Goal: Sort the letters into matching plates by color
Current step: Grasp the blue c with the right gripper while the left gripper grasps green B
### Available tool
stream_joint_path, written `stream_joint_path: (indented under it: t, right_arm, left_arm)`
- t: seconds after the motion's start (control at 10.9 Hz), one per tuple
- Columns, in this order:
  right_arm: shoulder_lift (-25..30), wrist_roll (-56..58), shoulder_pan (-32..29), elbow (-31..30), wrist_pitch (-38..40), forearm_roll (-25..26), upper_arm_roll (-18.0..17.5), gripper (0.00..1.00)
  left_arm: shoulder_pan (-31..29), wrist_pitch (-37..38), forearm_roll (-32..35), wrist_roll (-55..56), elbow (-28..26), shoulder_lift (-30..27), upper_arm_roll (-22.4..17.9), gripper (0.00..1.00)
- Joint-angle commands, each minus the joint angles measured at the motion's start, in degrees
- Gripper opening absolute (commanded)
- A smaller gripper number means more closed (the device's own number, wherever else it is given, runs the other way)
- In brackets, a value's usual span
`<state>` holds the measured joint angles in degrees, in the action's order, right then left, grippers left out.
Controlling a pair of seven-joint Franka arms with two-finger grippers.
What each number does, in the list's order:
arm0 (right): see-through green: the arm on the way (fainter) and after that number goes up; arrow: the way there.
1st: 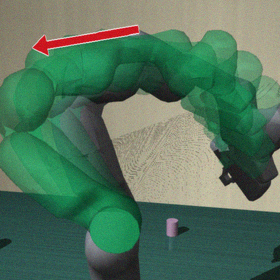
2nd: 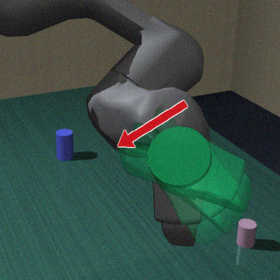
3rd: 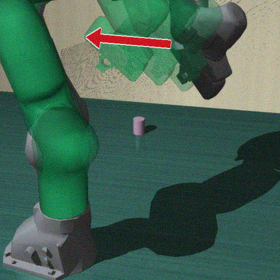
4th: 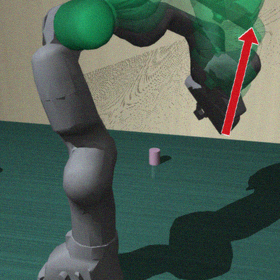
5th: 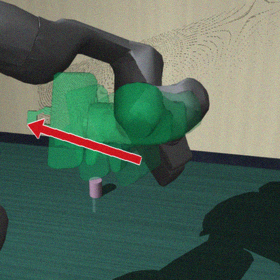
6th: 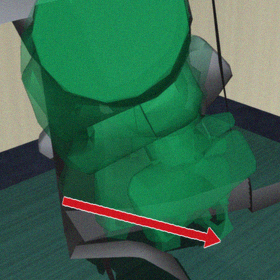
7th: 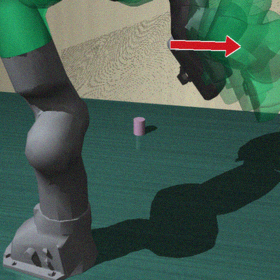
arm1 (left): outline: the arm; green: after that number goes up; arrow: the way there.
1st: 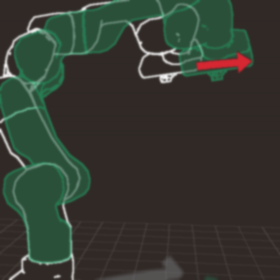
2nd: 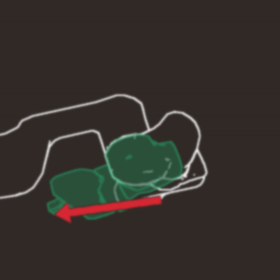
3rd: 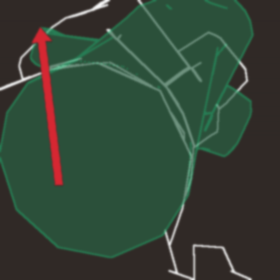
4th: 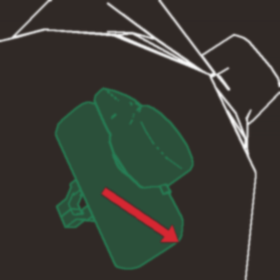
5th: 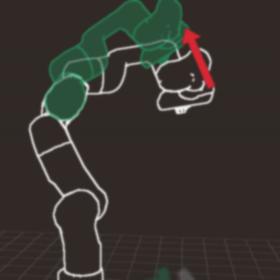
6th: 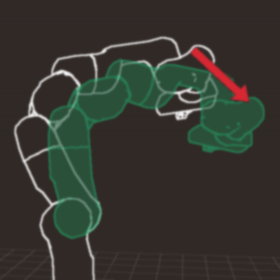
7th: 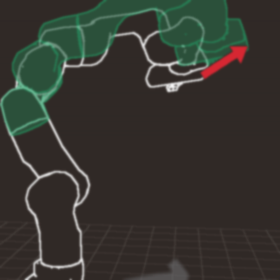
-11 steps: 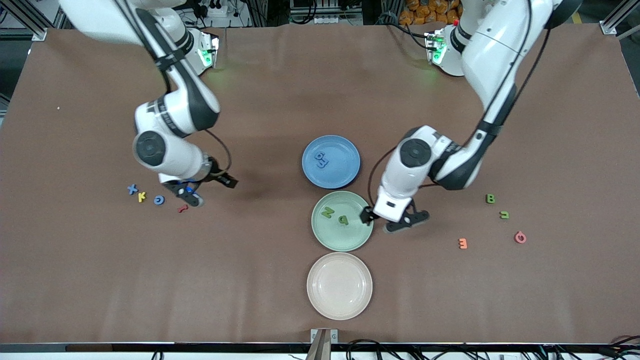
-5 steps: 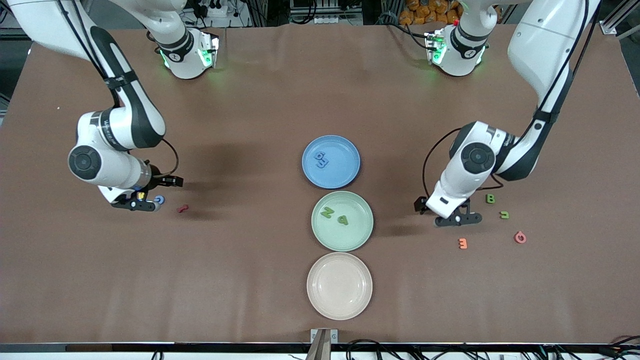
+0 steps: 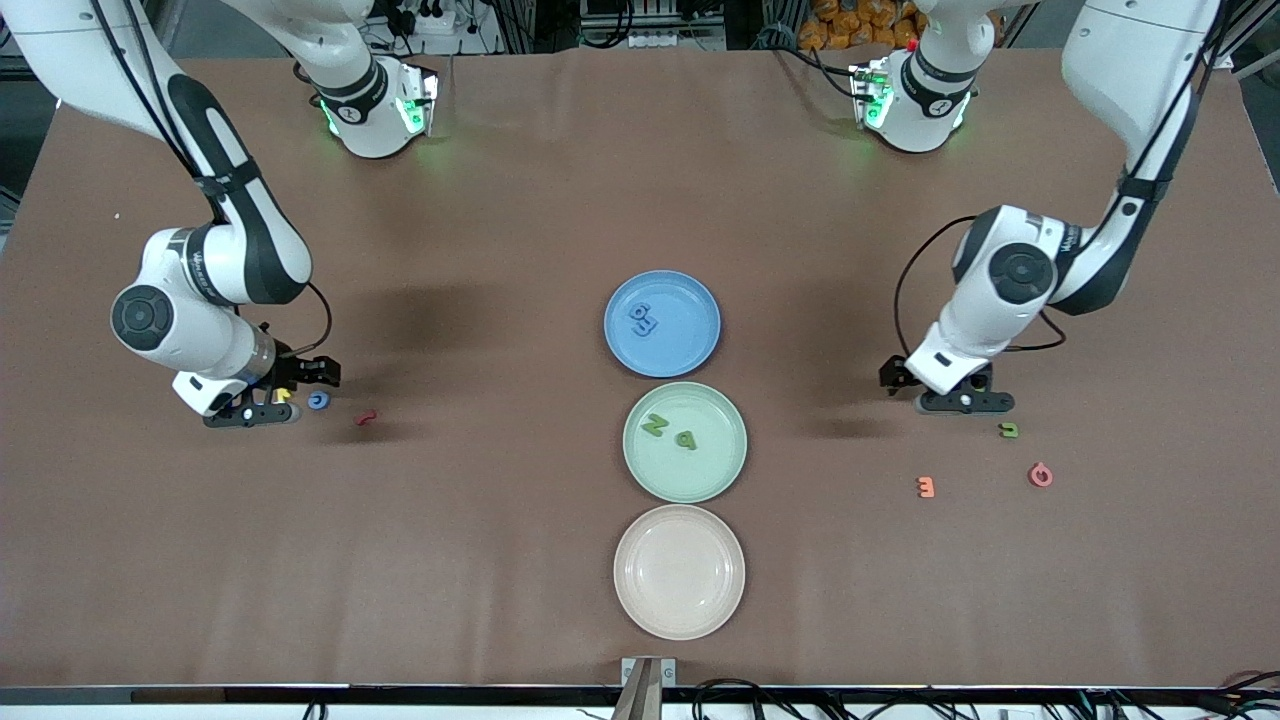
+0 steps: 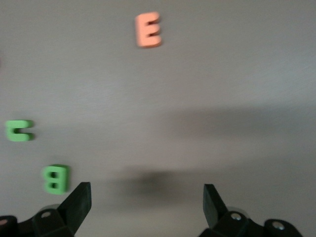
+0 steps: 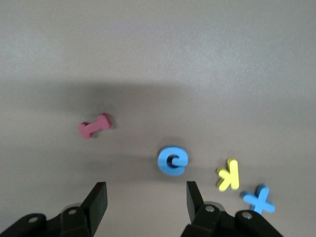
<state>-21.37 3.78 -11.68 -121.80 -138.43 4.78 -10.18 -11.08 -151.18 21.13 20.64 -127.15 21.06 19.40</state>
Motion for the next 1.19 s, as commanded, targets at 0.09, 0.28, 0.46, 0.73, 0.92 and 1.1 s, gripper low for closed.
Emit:
stream_joint_path:
  t: [0.09, 0.28, 0.46, 0.73, 0.92, 1.1]
  right_arm:
    - [-3.1, 2.9, -0.8, -0.4, -7.2, 4.9, 0.8, 0.72]
    - [-5.0, 2.9, -0.8, -0.4, -10.1, 5.6, 1.4, 0.72]
    - [-6.2, 2.9, -0.8, -0.5, -11.7, 5.7, 1.5, 0.72]
    - [-6.2, 2.9, -0.9, -1.9, -12.0, 5.7, 1.5, 0.68]
    - [-6.0, 2.9, -1.2, -2.9, -12.0, 5.7, 1.5, 0.64]
    - [-5.9, 4.5, -1.6, -3.1, -12.0, 6.0, 1.5, 0.53]
  left_arm:
    - [-8.9, -1.2, 1.0, -15.9, -1.9, 0.8, 0.8, 1.00]
    - [-10.8, -1.2, 1.5, -19.8, -0.5, 2.5, 0.6, 1.00]
    - [-11.8, -1.2, 4.4, -20.2, 0.7, 4.9, 0.4, 1.00]
    - [-13.2, -1.2, 6.6, -20.2, 2.8, 7.9, 0.4, 1.00]
    - [-13.4, -1.2, 6.6, -20.0, 2.8, 8.1, 0.4, 0.96]
    - [-13.7, -1.2, 6.6, -19.1, 2.7, 8.3, 0.5, 0.00]
